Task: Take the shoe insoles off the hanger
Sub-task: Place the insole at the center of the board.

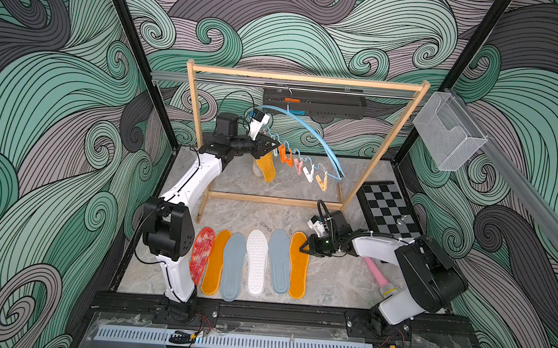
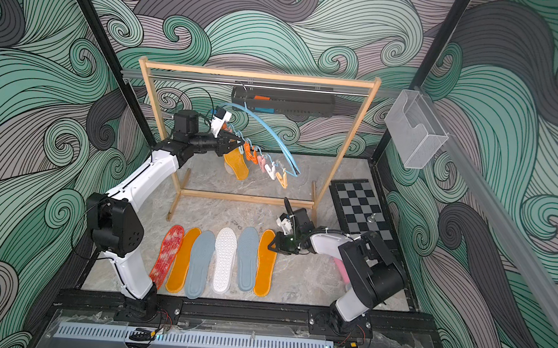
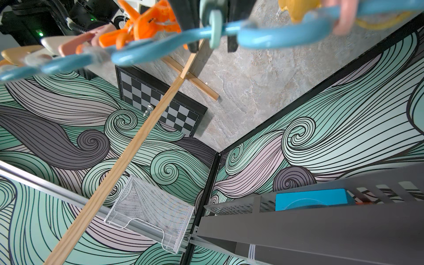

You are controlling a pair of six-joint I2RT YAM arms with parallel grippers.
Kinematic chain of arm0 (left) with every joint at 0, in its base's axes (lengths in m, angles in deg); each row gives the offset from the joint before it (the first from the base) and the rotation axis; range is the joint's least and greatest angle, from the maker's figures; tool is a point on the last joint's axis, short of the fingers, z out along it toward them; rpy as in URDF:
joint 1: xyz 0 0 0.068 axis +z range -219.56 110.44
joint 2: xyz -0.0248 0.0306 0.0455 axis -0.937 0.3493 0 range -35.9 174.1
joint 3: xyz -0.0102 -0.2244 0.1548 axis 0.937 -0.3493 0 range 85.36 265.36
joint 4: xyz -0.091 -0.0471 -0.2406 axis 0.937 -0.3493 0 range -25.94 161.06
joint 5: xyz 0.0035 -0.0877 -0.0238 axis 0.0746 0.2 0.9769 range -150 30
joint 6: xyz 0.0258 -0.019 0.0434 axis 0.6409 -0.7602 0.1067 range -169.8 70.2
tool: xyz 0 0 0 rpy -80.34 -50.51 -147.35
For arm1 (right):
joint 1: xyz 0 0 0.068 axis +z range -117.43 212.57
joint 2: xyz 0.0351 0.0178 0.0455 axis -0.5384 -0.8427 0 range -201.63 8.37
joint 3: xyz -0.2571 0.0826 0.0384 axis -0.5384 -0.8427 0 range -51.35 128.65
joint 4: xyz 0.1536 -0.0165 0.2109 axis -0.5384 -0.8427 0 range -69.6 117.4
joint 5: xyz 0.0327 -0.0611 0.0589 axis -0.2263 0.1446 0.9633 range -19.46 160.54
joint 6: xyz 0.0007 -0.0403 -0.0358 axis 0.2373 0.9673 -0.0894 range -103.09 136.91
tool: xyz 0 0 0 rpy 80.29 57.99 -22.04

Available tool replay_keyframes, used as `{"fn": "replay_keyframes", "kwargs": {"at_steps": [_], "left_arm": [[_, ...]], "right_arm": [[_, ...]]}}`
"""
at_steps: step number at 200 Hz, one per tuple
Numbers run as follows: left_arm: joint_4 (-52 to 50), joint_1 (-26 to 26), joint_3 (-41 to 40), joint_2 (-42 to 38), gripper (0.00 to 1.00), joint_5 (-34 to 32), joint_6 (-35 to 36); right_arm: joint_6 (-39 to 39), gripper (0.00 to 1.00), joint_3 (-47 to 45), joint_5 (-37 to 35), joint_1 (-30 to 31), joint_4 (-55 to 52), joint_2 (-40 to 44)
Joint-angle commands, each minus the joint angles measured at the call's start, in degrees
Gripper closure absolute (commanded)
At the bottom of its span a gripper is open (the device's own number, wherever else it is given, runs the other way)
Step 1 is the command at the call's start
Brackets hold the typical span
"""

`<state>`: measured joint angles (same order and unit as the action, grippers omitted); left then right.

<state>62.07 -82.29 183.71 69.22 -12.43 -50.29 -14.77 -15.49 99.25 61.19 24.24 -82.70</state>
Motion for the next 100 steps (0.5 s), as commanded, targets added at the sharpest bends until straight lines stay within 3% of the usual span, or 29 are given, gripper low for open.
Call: {"fn": "replay_keyframes", "kwargs": {"at_steps": [1, 51, 76, 100], "left_arm": [[-1.4, 0.6, -0.8, -0.5, 1.00, -0.7, 0.8], [-1.6, 0.6, -0.8, -0.4, 1.00, -1.0, 1.1], [-1.6, 0.6, -0.7, -0.4, 1.00, -0.9, 1.1], [-1.6, 0.7, -0.7, -0.3, 1.00, -1.0, 1.1]], "right_arm": [[0.9, 0.66, 0.5, -2.2, 0.3, -1.7, 1.2], [5.4, 0.52, 0.4, -11.5, 0.2, -9.3, 8.9], [8.4, 0.51, -0.3, -17.0, 0.2, -12.6, 15.8], [11.5, 0.51, -2.1, -17.1, 0.2, -12.7, 25.0]]}}
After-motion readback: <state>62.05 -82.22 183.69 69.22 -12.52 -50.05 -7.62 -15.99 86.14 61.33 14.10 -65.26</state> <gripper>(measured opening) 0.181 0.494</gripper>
